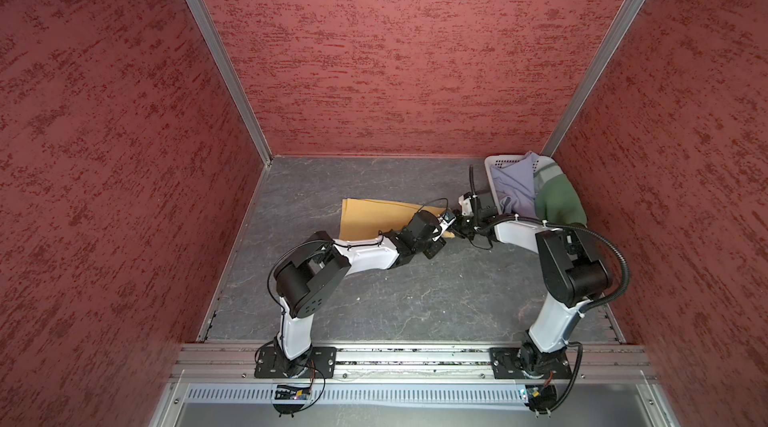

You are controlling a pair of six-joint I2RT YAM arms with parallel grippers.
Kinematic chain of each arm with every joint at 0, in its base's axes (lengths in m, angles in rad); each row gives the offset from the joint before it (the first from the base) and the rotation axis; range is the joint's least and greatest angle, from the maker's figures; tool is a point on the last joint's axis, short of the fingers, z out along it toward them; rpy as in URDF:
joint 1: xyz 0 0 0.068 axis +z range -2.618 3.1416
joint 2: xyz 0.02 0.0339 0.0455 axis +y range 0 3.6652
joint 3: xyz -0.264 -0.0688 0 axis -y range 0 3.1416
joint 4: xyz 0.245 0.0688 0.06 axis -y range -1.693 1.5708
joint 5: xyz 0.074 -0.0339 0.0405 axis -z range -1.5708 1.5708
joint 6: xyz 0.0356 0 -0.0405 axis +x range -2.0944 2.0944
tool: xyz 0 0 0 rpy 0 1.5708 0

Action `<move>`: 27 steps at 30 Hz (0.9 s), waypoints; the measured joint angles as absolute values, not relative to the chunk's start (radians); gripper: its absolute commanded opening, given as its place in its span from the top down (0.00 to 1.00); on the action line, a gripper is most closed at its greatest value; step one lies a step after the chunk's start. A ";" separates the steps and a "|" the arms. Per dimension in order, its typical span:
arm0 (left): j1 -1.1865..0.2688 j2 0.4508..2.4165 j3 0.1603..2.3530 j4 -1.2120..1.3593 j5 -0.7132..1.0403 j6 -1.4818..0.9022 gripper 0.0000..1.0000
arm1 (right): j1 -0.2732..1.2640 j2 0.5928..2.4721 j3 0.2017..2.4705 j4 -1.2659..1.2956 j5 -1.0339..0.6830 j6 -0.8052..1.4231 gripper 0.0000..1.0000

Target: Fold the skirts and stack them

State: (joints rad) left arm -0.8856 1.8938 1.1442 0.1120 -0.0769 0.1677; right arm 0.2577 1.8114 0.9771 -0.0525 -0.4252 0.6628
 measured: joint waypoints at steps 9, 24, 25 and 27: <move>-0.885 1.841 1.127 0.068 -0.109 -0.004 0.34 | 0.257 1.847 0.977 -0.059 -0.393 0.614 1.00; -0.867 1.866 1.006 -0.007 -0.286 -0.363 1.00 | 0.257 1.731 0.958 -0.069 -0.290 0.508 1.00; -0.870 1.885 1.006 -0.011 -0.291 -0.376 1.00 | 0.257 1.716 0.958 -0.076 -0.281 0.497 1.00; -0.876 1.911 1.015 0.000 -0.307 -0.399 1.00 | 0.258 1.692 0.958 -0.091 -0.262 0.477 1.00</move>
State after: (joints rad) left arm -0.8764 1.9110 1.0153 -0.0002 -0.3073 -0.3988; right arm 0.2577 1.6920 0.9581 -0.0906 -0.2615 0.4767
